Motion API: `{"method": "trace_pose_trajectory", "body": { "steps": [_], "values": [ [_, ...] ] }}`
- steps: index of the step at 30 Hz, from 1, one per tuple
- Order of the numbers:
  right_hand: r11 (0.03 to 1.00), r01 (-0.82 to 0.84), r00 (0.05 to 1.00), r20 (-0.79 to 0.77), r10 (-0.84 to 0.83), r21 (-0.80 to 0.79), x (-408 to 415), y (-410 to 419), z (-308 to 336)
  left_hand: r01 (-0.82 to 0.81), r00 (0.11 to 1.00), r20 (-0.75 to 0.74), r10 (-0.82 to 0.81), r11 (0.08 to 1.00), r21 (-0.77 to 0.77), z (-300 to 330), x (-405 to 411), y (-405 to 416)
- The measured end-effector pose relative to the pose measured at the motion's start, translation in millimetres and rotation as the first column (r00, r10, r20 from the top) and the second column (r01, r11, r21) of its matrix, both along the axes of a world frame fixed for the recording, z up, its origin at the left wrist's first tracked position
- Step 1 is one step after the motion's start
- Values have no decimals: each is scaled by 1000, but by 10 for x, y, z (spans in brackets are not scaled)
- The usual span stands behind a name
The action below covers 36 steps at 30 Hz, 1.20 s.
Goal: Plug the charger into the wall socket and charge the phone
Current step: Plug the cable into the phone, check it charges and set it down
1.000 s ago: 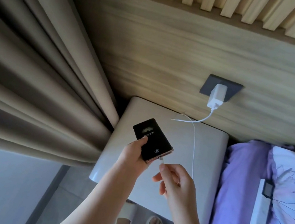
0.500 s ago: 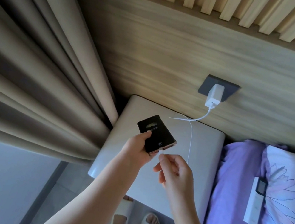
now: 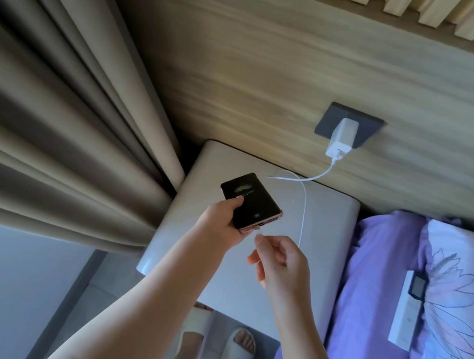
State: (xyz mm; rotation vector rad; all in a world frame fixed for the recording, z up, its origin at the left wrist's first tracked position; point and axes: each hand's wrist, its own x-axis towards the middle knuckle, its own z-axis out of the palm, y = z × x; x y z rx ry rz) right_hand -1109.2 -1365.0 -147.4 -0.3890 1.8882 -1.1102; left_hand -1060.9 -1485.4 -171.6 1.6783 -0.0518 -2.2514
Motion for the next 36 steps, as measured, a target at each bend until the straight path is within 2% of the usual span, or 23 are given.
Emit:
{"method": "trace_pose_trajectory", "body": {
  "steps": [6, 12, 19, 24, 31, 34, 36],
  "values": [
    [1000, 15, 1000, -7, -15, 22, -54, 27, -37, 34, 999, 20, -33, 999, -38, -42, -14, 21],
    [999, 37, 999, 4, -37, 34, -49, 27, -63, 67, 997, -34, -73, 986, -155, -32, -24, 42],
    [995, 101, 989, 106, -102, 18, 1, 31, -76, 137, 990, 2, -143, 949, -285, 24, 9, 93],
    [991, 124, 980, 163, -114, -49, 34, 75, 13, 148, 988, 11, -154, 922, -357, 176, 44, 135],
    [965, 201, 922, 366, -127, -171, -94, 118, 402, 176, 975, -23, -220, 834, -523, 636, 110, 280],
    [942, 218, 899, 428, -92, -256, -160, 82, 650, 155, 968, -75, -239, 807, -570, 876, 127, 261],
    [921, 226, 894, 444, -66, -317, -199, 43, 827, 121, 959, -152, -239, 830, -544, 1071, 106, 182]
  ]
}}
